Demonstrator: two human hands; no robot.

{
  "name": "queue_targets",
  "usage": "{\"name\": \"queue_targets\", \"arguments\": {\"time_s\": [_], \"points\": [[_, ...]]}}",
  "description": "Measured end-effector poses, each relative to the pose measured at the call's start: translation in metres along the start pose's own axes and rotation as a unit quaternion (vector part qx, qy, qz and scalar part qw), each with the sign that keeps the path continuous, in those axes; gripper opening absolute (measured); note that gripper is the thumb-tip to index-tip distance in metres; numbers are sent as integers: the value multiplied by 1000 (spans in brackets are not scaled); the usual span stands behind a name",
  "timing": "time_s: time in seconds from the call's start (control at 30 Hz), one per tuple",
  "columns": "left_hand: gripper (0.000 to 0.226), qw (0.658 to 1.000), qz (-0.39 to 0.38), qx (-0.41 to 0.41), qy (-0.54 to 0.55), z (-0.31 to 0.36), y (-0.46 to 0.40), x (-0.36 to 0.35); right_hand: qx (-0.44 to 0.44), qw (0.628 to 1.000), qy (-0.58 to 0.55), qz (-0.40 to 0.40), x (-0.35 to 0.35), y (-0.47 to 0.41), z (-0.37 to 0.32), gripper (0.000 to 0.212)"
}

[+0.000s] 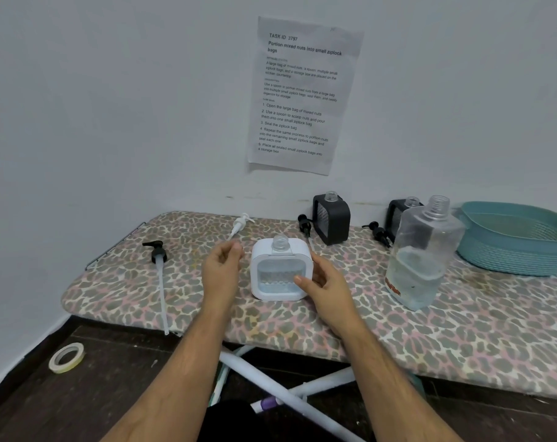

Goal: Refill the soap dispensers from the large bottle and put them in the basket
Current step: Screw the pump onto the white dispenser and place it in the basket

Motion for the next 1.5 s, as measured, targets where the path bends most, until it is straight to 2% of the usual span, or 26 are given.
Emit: {"name": "queue_targets", "arguments": {"time_s": [0.17,0.4,0.5,0.63,0.7,0.8,0.93,1.13,1.23,1.5], "points": [[19,993,18,-69,-96,13,-31,-15,8,1000,-5,0,-1,-1,3,54],[34,946,29,-192,-261,26,-80,-42,10,1000,-8,0,-2,-1,4,51],[45,914,7,-211,-348,25,-105,-62,9,1000,-9,1,-1,-1,5,52],[50,840,-22,-227,-492,13,-127,-85,0,1000,-16,4,0,-3,9,56],[49,815,-33,-228,-531,4,-136,-92,-2,1000,-16,0,0,-3,10,57],[50,786,-31,-230,-572,-6,-151,-99,-3,1000,-11,-4,-2,-4,11,58],[49,771,-34,-222,-595,-9,-158,-105,5,1000,3,-4,-2,-4,12,59],[39,779,-27,-219,-587,-6,-148,-105,8,1000,4,-1,-1,-3,10,57],[28,810,-31,-213,-545,0,-139,-101,9,1000,4,5,-1,-2,8,56],[26,886,-37,-215,-409,38,-94,-88,9,1000,4,10,-1,0,5,55]]}}
Point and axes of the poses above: each hand's wrist, its own y-axis away from the middle knuckle, its own x-axis out of the back of the hand, z = x × y, the point moved 5 cm from there along -y, towards the middle knuckle, and after that the axes turned 15 degrees about z, right-handed, at the moved point
